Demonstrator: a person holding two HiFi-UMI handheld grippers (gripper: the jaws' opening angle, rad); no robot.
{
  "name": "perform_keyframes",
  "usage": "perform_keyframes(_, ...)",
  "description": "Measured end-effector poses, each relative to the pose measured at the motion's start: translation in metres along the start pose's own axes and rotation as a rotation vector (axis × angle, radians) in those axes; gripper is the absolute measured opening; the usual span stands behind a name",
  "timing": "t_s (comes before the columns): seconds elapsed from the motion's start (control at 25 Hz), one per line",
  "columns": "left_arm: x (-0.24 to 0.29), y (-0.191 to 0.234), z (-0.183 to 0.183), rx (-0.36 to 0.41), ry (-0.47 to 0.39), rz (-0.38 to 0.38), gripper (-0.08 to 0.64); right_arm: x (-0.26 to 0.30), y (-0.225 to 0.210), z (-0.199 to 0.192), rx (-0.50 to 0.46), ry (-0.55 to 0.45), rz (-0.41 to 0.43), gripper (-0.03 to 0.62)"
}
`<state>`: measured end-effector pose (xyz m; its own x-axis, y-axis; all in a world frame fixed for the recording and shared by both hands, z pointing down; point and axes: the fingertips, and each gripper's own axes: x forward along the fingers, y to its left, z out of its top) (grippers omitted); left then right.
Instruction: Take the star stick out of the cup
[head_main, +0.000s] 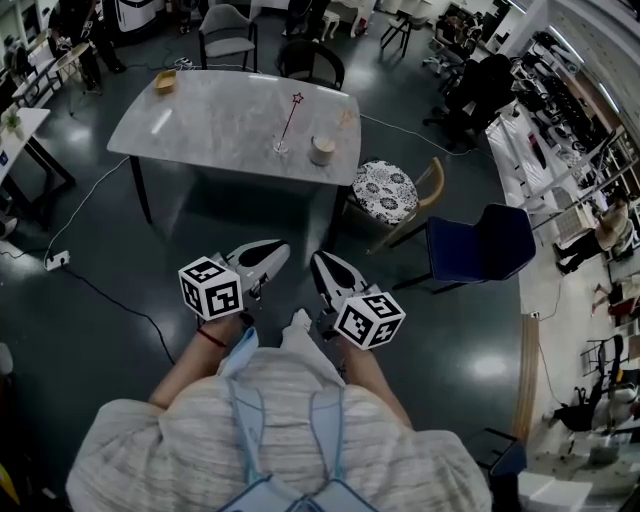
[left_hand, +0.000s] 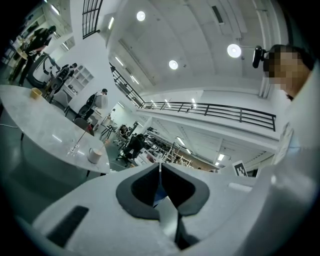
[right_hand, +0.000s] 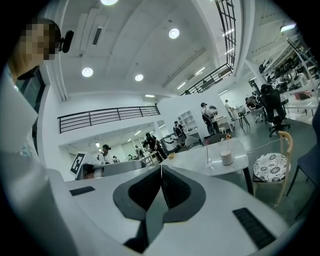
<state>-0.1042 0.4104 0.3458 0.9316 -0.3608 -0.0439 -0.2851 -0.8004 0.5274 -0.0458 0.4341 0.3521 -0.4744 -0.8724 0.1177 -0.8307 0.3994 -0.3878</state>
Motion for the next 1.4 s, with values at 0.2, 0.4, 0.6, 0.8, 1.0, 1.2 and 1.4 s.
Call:
perform_keyframes(0.2, 0.026, 0.027, 0.009, -0.006, 0.000, 0.030, 0.023, 0.028, -0.036, 0.017, 0.011, -0.014, 0.006, 0.011)
perform_keyframes(0.4, 0.066, 0.054, 0.021, -0.026, 0.000, 0.037, 0.023, 0.059, -0.075, 0.042, 0.007, -0.015, 0.017, 0.011)
perform_keyframes(0.6, 0.110, 0.084, 0.036, -0.042, -0.008, 0.035, 0.023, 0.090, -0.115, 0.060, 0.009, 0.005, 0.031, 0.011)
perform_keyframes(0.8, 0.149, 0.114, 0.051, -0.045, -0.013, 0.052, 0.023, 0.116, -0.154, 0.075, 0.018, 0.023, 0.041, 0.011)
perform_keyframes(1.0, 0.178, 0.136, 0.065, -0.054, -0.023, 0.081, 0.023, 0.136, -0.184, 0.095, 0.016, 0.033, 0.060, 0.011)
perform_keyframes(1.2, 0.207, 0.151, 0.079, -0.042, -0.041, 0.093, 0.023, 0.152, -0.213, 0.114, 0.006, 0.038, 0.088, 0.011)
perform_keyframes(1.4, 0.219, 0.171, 0.081, -0.053, -0.042, 0.121, 0.023, 0.168, -0.238, 0.123, 0.019, 0.037, 0.091, 0.011)
